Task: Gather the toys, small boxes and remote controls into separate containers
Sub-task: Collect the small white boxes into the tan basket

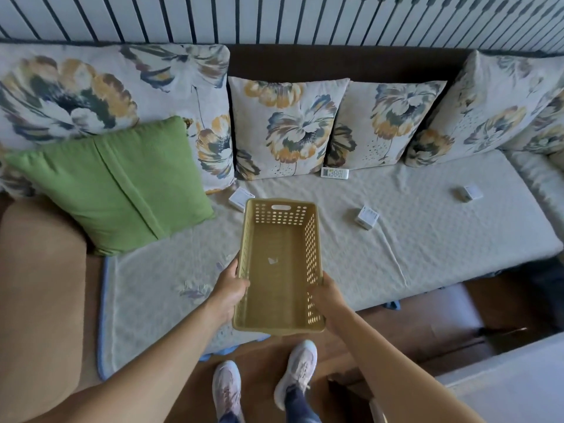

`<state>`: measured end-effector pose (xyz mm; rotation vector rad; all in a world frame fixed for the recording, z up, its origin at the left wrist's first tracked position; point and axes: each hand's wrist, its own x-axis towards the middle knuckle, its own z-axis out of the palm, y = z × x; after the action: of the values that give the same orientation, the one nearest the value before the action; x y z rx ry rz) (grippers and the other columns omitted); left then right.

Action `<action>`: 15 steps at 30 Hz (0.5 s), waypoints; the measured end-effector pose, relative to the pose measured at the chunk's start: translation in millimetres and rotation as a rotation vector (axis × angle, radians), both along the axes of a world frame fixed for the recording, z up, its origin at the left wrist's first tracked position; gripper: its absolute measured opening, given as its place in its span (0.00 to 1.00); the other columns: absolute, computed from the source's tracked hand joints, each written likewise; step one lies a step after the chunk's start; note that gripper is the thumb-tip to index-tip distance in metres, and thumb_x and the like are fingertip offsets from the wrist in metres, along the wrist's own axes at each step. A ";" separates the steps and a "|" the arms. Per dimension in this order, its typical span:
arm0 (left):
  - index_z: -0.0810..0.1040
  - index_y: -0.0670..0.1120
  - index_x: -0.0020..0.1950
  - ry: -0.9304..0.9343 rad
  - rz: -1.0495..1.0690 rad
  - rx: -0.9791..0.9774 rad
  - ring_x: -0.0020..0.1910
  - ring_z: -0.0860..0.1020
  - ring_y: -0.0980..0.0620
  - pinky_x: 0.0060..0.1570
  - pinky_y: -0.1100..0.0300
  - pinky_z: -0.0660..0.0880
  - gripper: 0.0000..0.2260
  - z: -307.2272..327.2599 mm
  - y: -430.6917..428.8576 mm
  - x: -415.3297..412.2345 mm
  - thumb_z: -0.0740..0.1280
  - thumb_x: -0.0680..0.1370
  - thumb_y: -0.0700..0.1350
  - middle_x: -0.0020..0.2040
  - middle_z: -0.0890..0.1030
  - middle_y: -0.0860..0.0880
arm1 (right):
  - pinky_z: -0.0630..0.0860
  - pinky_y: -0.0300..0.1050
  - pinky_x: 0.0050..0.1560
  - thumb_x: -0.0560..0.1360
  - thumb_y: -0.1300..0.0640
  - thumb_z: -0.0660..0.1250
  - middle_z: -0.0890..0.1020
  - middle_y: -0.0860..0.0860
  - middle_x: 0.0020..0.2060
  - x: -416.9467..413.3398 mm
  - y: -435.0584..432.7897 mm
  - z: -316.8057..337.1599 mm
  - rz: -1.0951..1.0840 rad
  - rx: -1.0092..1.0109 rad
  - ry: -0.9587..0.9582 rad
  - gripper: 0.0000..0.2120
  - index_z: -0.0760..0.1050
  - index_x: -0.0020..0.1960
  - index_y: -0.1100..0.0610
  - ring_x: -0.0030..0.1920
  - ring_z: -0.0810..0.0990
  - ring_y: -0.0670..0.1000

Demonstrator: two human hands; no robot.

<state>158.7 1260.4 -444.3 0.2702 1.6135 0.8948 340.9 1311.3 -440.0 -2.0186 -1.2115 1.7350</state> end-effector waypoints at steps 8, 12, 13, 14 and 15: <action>0.61 0.56 0.75 0.043 0.037 -0.029 0.47 0.75 0.56 0.35 0.67 0.73 0.29 -45.2 81.8 12.8 0.57 0.80 0.31 0.66 0.73 0.53 | 0.82 0.50 0.44 0.73 0.66 0.55 0.84 0.55 0.46 8.7 92.6 -59.9 0.061 -0.027 -0.016 0.16 0.76 0.53 0.55 0.45 0.83 0.55; 0.61 0.54 0.75 0.060 0.083 -0.058 0.52 0.76 0.53 0.34 0.69 0.74 0.30 -80.8 126.8 30.3 0.57 0.79 0.29 0.66 0.75 0.51 | 0.82 0.54 0.48 0.74 0.66 0.53 0.84 0.54 0.47 22.6 147.0 -99.1 0.126 -0.039 -0.034 0.17 0.76 0.53 0.53 0.45 0.82 0.55; 0.62 0.54 0.75 0.062 0.093 -0.057 0.53 0.77 0.53 0.34 0.70 0.74 0.30 -88.7 136.5 34.5 0.57 0.79 0.29 0.65 0.75 0.51 | 0.82 0.56 0.49 0.74 0.67 0.53 0.84 0.55 0.47 26.0 159.0 -108.0 0.136 -0.038 -0.038 0.17 0.76 0.53 0.53 0.46 0.83 0.56; 0.62 0.54 0.75 0.065 0.098 -0.057 0.53 0.77 0.53 0.35 0.70 0.75 0.30 -99.6 144.2 37.9 0.56 0.79 0.29 0.65 0.76 0.52 | 0.81 0.58 0.50 0.73 0.67 0.53 0.84 0.55 0.47 29.0 168.9 -116.6 0.144 -0.037 -0.031 0.18 0.76 0.52 0.53 0.48 0.83 0.58; 0.62 0.55 0.75 0.060 0.106 -0.057 0.53 0.78 0.53 0.36 0.70 0.75 0.30 -106.1 151.3 41.4 0.56 0.79 0.29 0.64 0.76 0.51 | 0.81 0.59 0.50 0.73 0.67 0.53 0.84 0.55 0.46 32.2 178.2 -126.9 0.150 -0.038 -0.025 0.18 0.76 0.52 0.52 0.49 0.83 0.58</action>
<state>200.1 1411.7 -550.5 0.1741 1.7191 0.9271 373.1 1489.5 -566.9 -2.0235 -1.3816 1.8173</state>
